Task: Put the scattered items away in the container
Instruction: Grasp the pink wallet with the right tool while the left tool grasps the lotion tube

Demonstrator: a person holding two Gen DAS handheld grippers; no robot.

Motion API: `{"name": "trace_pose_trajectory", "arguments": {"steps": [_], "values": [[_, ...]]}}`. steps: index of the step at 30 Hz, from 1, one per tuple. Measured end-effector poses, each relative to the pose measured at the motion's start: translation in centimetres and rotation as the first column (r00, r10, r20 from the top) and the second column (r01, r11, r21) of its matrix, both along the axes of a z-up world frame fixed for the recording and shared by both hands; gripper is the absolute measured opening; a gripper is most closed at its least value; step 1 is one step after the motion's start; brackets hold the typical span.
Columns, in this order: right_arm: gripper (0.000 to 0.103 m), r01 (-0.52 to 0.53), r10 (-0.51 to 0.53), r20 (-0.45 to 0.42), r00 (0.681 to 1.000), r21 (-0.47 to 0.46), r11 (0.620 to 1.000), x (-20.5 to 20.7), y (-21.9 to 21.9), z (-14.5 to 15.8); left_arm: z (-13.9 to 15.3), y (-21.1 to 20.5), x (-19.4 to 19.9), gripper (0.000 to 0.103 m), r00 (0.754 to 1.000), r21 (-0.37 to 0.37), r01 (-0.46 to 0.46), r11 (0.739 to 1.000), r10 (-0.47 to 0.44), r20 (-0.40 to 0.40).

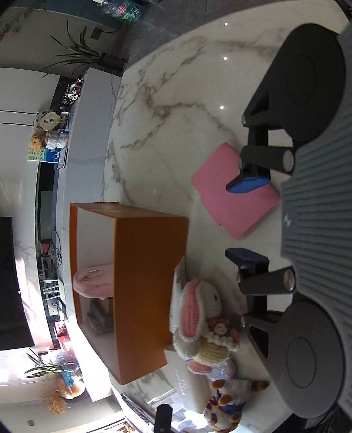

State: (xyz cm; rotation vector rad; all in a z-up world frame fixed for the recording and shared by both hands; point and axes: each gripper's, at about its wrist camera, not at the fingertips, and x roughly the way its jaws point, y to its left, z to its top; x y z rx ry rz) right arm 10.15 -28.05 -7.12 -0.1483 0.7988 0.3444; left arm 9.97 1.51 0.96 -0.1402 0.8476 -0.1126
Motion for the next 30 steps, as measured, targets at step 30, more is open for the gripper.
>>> {"name": "trace_pose_trajectory", "arguments": {"steps": [30], "values": [[0.035,-0.185,0.181,-0.041,0.983,-0.236,0.954,3.7,2.9,-4.4,-2.5,-12.5,7.6,0.034,0.936,0.303,0.352,0.886,-0.339,-0.096]]}}
